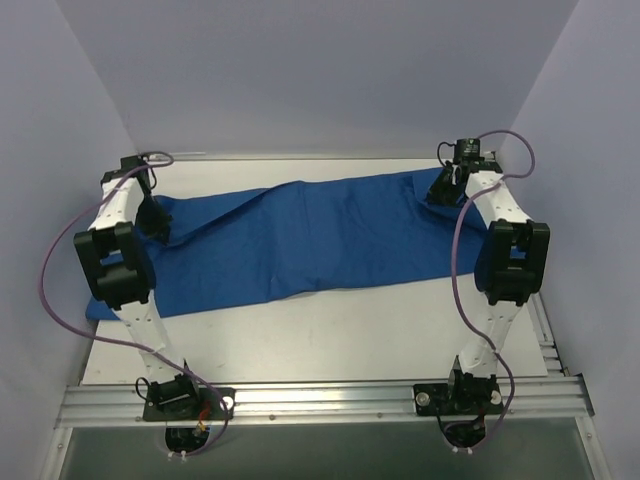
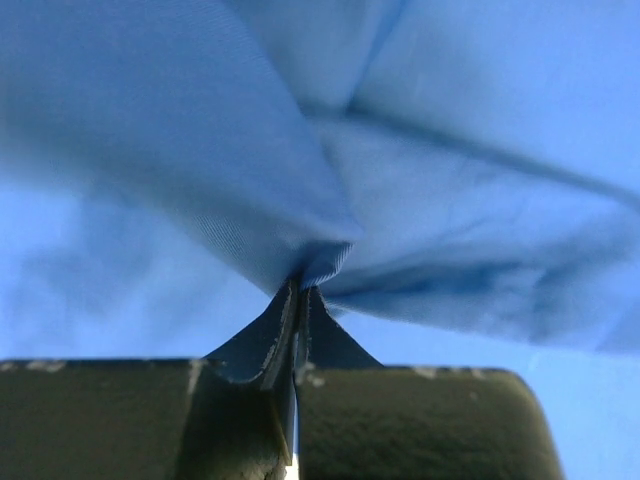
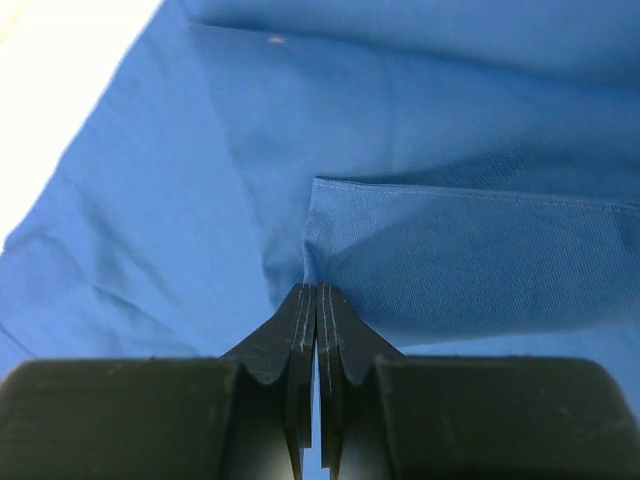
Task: Open and lay out the surgical kit
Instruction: Open the surgical kit at the center of the board.
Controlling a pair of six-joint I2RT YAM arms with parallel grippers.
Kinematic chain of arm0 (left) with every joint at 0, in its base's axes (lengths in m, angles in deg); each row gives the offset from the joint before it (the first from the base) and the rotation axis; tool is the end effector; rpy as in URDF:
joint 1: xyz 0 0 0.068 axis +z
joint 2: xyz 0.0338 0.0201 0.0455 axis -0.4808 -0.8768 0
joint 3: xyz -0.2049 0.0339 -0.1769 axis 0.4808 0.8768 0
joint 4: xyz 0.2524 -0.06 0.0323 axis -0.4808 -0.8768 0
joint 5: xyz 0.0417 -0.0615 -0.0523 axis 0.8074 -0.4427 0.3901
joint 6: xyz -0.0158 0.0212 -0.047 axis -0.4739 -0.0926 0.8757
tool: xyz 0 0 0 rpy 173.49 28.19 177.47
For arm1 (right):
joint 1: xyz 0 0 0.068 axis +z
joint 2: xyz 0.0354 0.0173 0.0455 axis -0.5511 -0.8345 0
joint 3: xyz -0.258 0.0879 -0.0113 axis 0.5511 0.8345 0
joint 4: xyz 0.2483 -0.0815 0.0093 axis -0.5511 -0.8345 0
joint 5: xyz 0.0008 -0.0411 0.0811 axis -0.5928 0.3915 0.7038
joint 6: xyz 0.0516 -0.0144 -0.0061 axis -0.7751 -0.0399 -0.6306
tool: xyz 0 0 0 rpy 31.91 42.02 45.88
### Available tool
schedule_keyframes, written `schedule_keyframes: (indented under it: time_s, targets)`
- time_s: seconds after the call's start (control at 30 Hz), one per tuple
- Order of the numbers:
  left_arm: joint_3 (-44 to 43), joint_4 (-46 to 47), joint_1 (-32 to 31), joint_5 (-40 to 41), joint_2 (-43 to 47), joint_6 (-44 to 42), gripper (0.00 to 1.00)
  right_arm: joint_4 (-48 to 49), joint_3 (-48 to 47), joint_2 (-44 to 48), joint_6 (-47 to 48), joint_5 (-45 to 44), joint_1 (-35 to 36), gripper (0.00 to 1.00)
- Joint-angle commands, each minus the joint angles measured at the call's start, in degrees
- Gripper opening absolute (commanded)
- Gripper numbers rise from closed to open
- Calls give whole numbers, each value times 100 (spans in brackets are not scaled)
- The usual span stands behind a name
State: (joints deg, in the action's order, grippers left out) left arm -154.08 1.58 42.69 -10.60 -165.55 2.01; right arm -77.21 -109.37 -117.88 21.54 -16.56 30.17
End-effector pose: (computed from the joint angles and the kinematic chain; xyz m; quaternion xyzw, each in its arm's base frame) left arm 0.4278 0.1109 0.2092 -0.3470 0.9288 0.0517 0.1198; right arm 0.4666 -0.0198 0.2531 0.2496 0.8696 0.1926 0.3799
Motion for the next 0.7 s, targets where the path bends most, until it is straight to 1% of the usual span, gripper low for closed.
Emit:
schedule_keyframes:
  time_s: [0.0,0.03,0.07,0.1,0.13,0.2,0.27,0.3,0.33,0.4,0.43,0.5,0.53,0.57,0.6,0.63,0.67]
  targets:
    - [653,-26,19,-290,1294,265,2,-457,166,590,205,49,46,0]
    - [1081,53,19,-413,1498,274,2,-597,175,712,249,22,54,0]
    - [1251,114,19,-476,1692,283,2,-912,175,774,353,-65,54,0]
    - [1400,124,19,-563,2015,292,2,-1054,201,871,398,-92,54,0]
    - [1585,124,19,-573,2149,274,2,-1177,253,1063,416,-101,46,0]
    - [1735,-60,28,-573,2543,265,2,-1538,508,1327,469,-153,46,0]
    - [2042,-148,19,-704,2835,257,2,-1792,789,1845,469,-189,11,0]
    - [2139,-175,19,-740,3141,257,2,-1881,1103,2039,460,-189,-16,0]
    - [2253,-201,19,-896,3292,257,2,-1943,1263,2450,443,-171,-42,0]
    - [2535,-236,28,-968,3756,231,2,-2162,1701,2873,425,-110,-200,0]
    - [2605,-306,46,-960,3898,222,2,-2250,1835,3284,416,-75,-270,0]
    - [2833,-474,116,-951,4406,186,2,-2522,2046,3691,468,4,-551,0]
    - [2930,-491,134,-959,4583,169,2,-2697,2212,4067,591,39,-665,0]
    - [3044,-509,151,-960,4794,169,2,-2769,2275,4236,670,14,-780,0]
    - [3246,-527,160,-933,5188,195,2,-2883,2310,4394,732,-91,-850,0]
    - [3343,-614,160,-881,5374,221,2,-3005,2311,4631,793,-405,-834,0]
    - [3431,-684,169,-811,5550,309,2,-3207,2337,4755,864,-504,-816,0]
